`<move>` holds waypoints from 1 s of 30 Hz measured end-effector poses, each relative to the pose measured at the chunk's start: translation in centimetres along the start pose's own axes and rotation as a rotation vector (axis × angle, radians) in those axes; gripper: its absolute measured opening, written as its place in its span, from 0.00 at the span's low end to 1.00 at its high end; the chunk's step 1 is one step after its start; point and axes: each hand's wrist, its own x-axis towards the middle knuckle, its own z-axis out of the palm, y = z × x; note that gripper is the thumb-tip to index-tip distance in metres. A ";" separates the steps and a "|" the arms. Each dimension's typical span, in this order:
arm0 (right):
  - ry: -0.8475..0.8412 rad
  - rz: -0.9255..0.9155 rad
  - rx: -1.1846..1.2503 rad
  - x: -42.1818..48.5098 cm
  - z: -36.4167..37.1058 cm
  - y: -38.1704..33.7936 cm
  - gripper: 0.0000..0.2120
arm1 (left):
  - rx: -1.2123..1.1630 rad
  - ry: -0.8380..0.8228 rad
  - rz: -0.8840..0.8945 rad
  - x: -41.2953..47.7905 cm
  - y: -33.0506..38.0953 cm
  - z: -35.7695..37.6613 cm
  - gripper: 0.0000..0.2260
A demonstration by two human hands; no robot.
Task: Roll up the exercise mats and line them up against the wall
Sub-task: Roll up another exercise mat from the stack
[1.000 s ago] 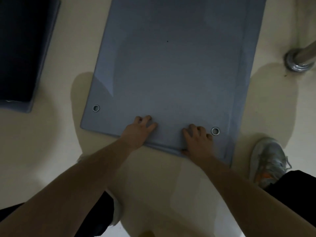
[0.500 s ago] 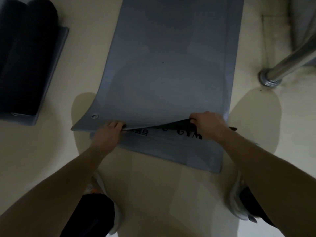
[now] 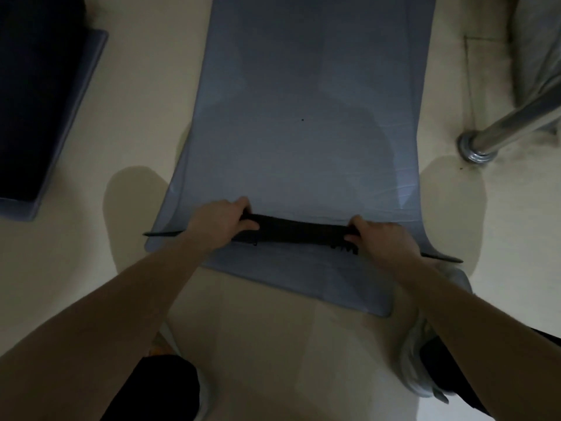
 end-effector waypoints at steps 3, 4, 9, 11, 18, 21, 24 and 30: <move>0.198 -0.052 -0.070 3.0 -0.1 0.5 0.13 | 0.193 0.314 0.092 2.1 0.0 0.7 0.21; 0.251 -0.062 -0.096 3.9 0.1 0.5 0.14 | 0.237 0.402 0.068 2.7 0.2 1.1 0.20; 0.333 0.020 -0.177 4.9 2.7 -0.4 0.20 | 0.148 0.529 -0.088 4.2 0.9 4.4 0.14; 0.282 0.023 -0.157 3.9 3.9 -0.6 0.24 | 0.098 0.498 -0.053 3.0 0.6 6.2 0.19; -0.012 -0.023 -0.219 3.3 5.2 -0.7 0.38 | 0.156 0.204 0.061 -0.8 -0.7 8.0 0.24; -0.022 -0.024 -0.163 3.2 4.1 -1.0 0.22 | 0.147 0.283 0.072 -0.8 -0.1 7.2 0.06; -0.057 -0.055 -0.181 2.8 3.3 -1.4 0.23 | 0.200 0.178 0.079 -1.9 0.2 6.8 0.21; -0.090 0.031 -0.201 1.0 6.6 -2.7 0.49 | 0.228 -0.013 0.004 -2.7 1.1 7.5 0.42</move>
